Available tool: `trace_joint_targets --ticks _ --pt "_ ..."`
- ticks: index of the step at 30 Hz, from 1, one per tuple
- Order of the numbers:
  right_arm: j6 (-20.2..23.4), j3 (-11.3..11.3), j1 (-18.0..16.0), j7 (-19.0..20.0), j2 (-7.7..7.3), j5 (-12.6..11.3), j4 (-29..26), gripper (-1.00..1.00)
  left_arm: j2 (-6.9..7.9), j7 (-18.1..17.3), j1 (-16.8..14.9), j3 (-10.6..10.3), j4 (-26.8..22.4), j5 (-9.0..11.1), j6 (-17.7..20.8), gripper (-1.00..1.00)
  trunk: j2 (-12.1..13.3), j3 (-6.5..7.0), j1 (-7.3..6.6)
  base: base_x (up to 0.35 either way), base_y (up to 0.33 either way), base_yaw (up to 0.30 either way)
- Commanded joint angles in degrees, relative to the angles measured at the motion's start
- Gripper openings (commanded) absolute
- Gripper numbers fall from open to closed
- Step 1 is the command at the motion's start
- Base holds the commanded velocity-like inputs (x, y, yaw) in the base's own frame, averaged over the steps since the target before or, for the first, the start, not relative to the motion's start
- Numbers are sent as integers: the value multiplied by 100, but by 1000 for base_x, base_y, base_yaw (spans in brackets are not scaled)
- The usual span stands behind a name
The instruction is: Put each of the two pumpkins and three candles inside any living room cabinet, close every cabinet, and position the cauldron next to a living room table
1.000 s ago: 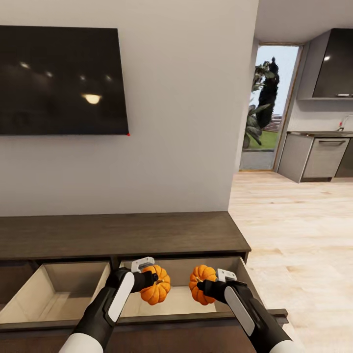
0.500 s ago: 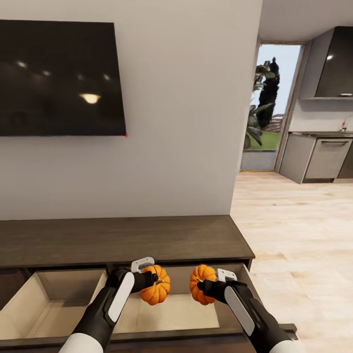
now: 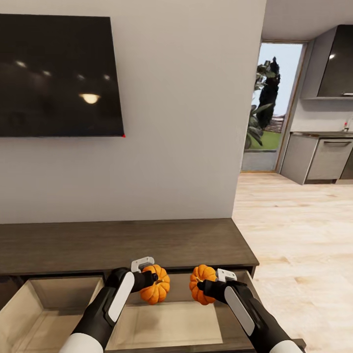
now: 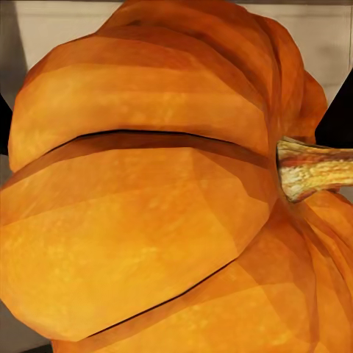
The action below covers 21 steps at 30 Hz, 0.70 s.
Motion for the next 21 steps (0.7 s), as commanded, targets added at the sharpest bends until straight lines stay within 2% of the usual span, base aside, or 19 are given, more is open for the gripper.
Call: trace_joint_targets --ticks 1,10,12,14,16,18,21 --pt "12 12 -3 -61 -2 -61 -8 -100 1 61 -3 -7 -9 60 13 -100 -3 -6 -1 2 0 0" --pt "23 12 -3 -67 -2 -58 0 -100 1 123 -3 -24 3 33 13 -100 -324 -150 175 0 0 0" --pt "32 12 -3 -72 -2 -54 0 -100 1 159 -3 -122 4 -21 13 -100 -404 -186 218 0 0 0" --pt "34 12 -2 -76 -2 -48 1 -100 1 363 -3 -246 4 -68 17 -100 -484 -222 262 0 0 0" --pt "41 12 -2 -78 -2 -40 4 -100 -5 782 -3 -342 -1 -79 20 -100 -487 -266 268 0 0 0" --pt "44 12 -2 -84 -2 -32 5 -100 -7 1039 -3 -382 -3 -73 21 -100 -489 -310 273 0 0 0" --pt "45 12 -2 -128 -2 -20 8 -100 -16 1147 -3 -401 -4 -67 21 -100 -493 -377 280 0 0 0"
